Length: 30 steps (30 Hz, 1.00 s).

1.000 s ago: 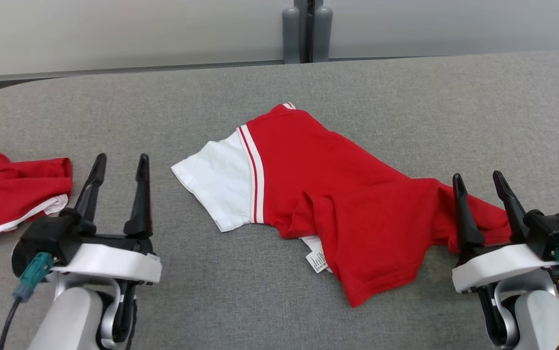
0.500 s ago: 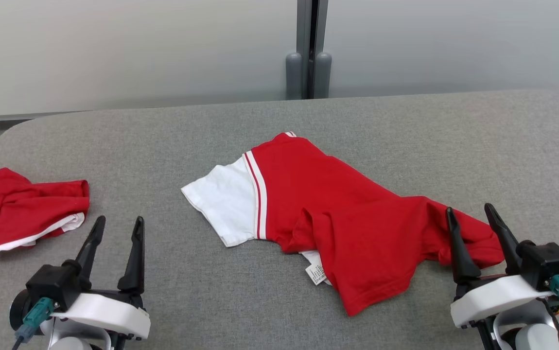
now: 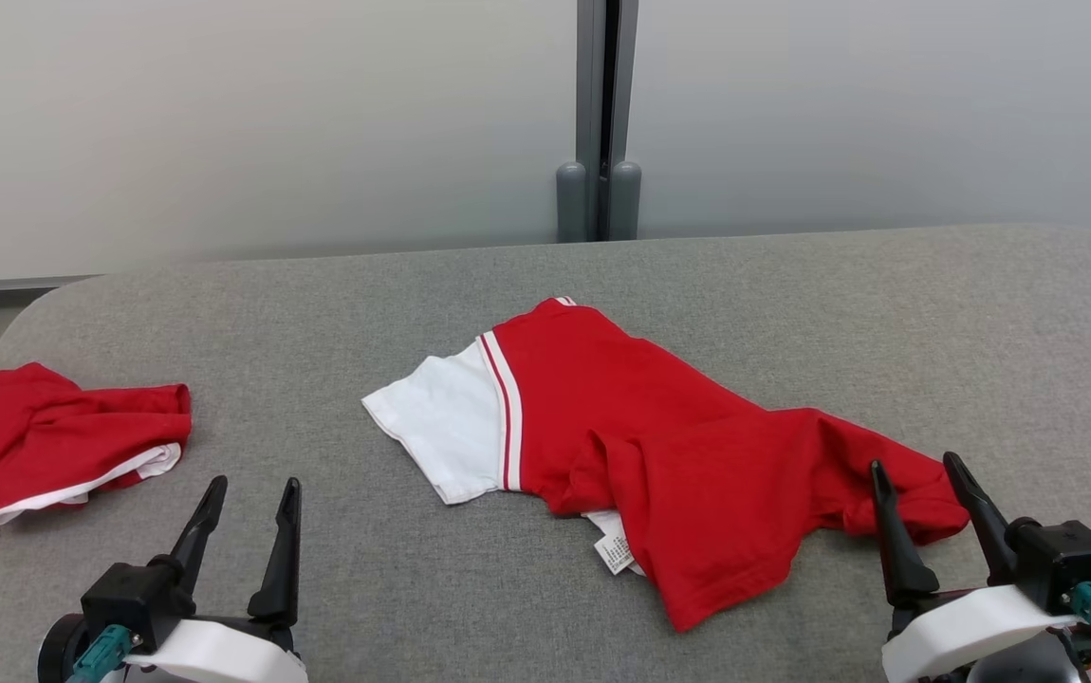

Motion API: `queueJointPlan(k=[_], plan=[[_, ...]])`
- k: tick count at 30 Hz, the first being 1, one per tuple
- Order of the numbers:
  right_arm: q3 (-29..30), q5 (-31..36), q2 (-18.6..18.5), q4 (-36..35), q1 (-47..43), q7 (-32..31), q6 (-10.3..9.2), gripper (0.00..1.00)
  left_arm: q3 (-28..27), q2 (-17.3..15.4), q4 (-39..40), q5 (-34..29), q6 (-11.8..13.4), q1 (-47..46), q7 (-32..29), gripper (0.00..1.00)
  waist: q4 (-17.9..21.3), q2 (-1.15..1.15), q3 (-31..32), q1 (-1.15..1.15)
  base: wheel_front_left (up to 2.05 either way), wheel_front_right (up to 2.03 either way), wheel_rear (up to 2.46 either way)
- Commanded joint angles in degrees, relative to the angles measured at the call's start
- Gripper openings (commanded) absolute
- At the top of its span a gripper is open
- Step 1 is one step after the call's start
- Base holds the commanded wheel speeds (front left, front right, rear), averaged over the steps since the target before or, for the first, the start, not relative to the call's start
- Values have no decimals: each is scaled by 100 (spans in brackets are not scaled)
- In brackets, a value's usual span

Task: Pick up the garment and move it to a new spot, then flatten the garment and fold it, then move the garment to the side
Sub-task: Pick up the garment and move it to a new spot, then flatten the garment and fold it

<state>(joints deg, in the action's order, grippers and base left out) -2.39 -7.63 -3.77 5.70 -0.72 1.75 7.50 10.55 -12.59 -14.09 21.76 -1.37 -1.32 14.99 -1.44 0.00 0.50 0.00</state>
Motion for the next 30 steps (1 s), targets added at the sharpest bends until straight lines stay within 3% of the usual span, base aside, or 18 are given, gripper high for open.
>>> queueJointPlan(k=[1, 20, 30], plan=[[12, -12, -6, -32, -38, -10, -2, 100, 2, -41, -11, -20, 31, 63, 16, 100, -5, 0, -1, 0, 0, 0, 0], [2, 42, 23, -43, 23, -79, -1, 100, 81, -42, -63, 50, 70, -77, 10, 100, -48, 0, -38, 0, 0, 0, 0], [-1140, 55, 18, 462, -142, -450, -2, 100, 164, 41, -37, -47, 45, -448, 20, 100, -339, 0, -321, 0, 0, 0, 0]])
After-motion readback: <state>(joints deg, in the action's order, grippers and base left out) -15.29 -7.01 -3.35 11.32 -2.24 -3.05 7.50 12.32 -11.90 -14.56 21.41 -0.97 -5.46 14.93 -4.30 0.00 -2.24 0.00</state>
